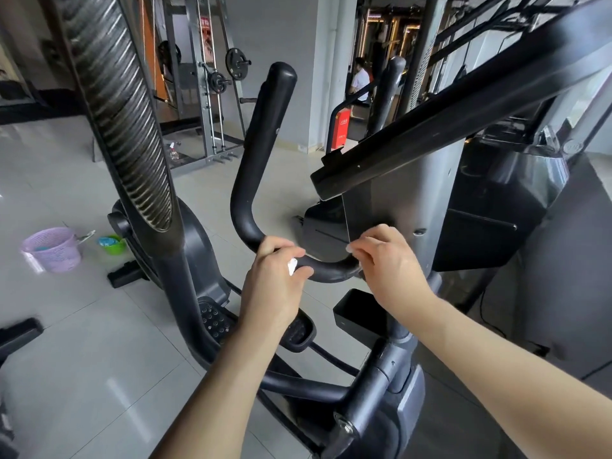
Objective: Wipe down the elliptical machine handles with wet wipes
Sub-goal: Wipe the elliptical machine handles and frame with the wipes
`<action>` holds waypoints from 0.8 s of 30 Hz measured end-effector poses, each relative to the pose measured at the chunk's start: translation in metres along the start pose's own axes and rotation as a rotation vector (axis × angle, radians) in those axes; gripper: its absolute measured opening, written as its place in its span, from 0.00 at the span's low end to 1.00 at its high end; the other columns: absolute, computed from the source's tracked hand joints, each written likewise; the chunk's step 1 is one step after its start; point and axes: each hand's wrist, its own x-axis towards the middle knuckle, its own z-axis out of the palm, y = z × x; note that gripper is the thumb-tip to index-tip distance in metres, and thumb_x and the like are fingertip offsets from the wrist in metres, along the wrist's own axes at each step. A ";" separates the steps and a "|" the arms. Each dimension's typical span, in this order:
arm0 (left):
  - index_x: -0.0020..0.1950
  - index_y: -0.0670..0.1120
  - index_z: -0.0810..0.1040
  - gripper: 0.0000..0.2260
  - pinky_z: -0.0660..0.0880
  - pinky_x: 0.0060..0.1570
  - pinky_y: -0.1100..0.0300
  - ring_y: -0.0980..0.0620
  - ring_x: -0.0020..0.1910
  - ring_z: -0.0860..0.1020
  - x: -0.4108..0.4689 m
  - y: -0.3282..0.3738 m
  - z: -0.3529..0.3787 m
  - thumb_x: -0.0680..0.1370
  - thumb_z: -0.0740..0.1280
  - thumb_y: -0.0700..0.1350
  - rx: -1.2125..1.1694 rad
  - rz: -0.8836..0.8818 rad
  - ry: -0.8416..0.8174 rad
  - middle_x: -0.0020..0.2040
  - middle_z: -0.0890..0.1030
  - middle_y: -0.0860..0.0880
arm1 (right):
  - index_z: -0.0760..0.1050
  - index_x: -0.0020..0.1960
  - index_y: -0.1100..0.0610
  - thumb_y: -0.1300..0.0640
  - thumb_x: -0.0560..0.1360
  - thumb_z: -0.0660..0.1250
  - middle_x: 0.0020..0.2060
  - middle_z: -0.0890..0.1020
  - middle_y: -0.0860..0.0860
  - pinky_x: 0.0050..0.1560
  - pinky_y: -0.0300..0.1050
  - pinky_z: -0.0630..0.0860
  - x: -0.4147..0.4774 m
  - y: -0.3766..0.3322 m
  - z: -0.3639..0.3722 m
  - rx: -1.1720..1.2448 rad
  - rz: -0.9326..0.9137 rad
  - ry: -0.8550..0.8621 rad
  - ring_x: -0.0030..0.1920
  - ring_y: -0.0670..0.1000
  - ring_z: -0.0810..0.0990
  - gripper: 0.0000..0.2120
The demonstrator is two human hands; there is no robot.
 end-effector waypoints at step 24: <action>0.59 0.47 0.84 0.11 0.75 0.59 0.53 0.53 0.55 0.78 0.001 -0.001 -0.004 0.77 0.75 0.44 -0.002 0.072 -0.042 0.60 0.75 0.57 | 0.84 0.51 0.57 0.67 0.80 0.69 0.52 0.79 0.49 0.48 0.33 0.75 -0.048 -0.028 0.021 0.418 0.505 0.369 0.50 0.49 0.81 0.08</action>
